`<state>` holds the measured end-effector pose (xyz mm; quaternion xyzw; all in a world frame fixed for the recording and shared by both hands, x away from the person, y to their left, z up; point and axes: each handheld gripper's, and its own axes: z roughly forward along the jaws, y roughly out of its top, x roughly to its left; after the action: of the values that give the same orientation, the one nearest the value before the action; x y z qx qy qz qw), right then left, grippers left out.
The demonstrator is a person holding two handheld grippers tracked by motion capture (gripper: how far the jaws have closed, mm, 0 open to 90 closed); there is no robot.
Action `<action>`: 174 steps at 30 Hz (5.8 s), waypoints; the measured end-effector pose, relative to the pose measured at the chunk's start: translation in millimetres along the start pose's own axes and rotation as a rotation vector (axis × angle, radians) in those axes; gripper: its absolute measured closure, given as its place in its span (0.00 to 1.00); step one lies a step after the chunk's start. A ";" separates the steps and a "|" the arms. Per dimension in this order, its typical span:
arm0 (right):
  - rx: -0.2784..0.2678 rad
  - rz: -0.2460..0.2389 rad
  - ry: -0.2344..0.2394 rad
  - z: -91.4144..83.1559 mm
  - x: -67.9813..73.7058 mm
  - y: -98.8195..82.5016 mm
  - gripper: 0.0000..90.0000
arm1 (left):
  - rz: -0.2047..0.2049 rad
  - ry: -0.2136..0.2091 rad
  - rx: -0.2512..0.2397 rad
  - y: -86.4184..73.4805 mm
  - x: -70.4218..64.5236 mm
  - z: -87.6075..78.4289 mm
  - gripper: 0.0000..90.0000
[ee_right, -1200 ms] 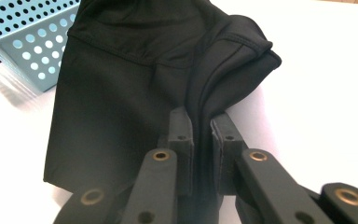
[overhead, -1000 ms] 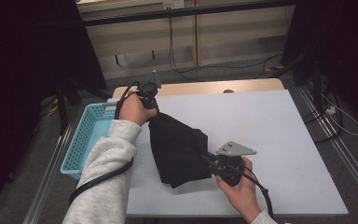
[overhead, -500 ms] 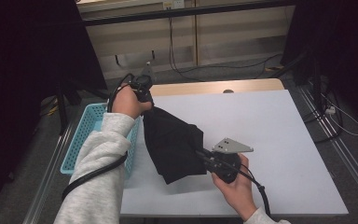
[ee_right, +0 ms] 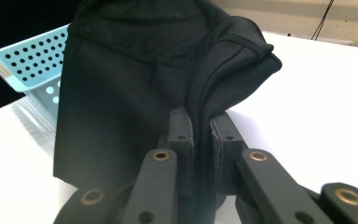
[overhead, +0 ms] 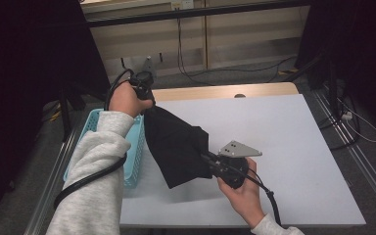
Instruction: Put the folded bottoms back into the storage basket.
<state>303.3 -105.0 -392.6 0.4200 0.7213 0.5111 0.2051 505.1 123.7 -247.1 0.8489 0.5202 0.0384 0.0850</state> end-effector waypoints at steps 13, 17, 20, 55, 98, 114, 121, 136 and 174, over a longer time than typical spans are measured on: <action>-0.019 -0.015 0.012 1.0 6.5 13.9 0.90 | -0.002 0.000 -0.007 0.5 7.9 -14.8 0.90; -0.015 -0.017 0.019 4.5 9.3 16.3 0.90 | 0.000 0.009 -0.009 0.9 9.5 -18.2 0.90; -0.014 -0.021 0.024 7.3 12.1 19.0 0.90 | -0.005 0.010 -0.010 1.0 12.9 -20.1 0.90; -0.034 -0.062 0.101 39.3 45.6 47.1 0.90 | -0.081 0.014 -0.045 -18.1 65.6 -55.8 0.90; -0.055 -0.104 0.220 92.3 109.9 74.8 0.90 | -0.179 0.051 -0.088 -56.5 146.6 -82.3 0.90; -0.053 -0.098 0.257 142.4 139.3 68.6 0.85 | -0.162 0.113 -0.139 -56.5 193.2 -50.4 0.89; 0.000 -0.150 0.231 142.9 120.7 63.5 0.48 | -0.121 0.158 -0.185 -60.5 197.4 -10.9 0.44; -0.005 -0.182 0.241 98.2 62.0 49.7 0.30 | -0.065 0.090 -0.264 -84.2 176.7 17.6 0.29; 0.098 -0.148 0.098 39.0 -36.2 -24.9 0.24 | -0.064 0.031 -0.174 -113.7 169.7 149.8 0.98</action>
<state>342.1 -115.6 -435.4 0.3496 0.7836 0.4787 0.1860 505.8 309.5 -419.2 0.8205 0.5431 0.0939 0.1517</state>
